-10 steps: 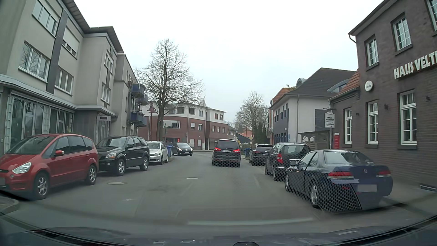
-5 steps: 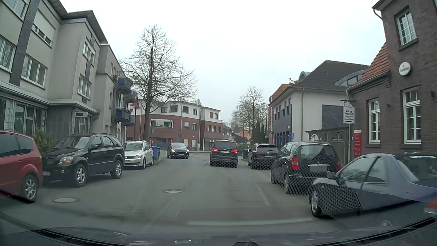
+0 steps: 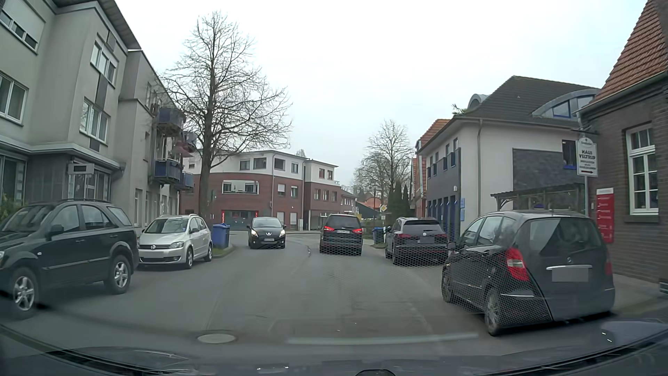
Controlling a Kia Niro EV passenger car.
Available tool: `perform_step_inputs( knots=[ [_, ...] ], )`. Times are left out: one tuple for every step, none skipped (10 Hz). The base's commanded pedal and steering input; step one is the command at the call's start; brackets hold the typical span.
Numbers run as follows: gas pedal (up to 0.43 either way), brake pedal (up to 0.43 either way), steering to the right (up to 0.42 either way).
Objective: Follow the waypoints while adhering to traffic rules and regulations
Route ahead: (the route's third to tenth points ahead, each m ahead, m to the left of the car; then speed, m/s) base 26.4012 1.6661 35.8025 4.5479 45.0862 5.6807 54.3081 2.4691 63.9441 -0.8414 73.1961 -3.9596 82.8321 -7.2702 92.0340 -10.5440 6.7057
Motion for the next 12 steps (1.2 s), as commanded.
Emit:
perform_step_inputs(
  knots=[
    [0.150,0.000,-0.007],
    [0.150,0.000,-0.007],
    [0.150,0.000,-0.007],
    [0.150,0.000,-0.005],
    [0.150,0.000,-0.004],
    [0.150,0.000,-0.004],
    [0.150,0.000,-0.004],
    [0.150,0.000,-0.003],
    [0.150,0.000,-0.002],
    [0.150,0.000,-0.002],
    [0.150,0.000,-0.002],
    [0.150,0.000,-0.002]
  ],
)
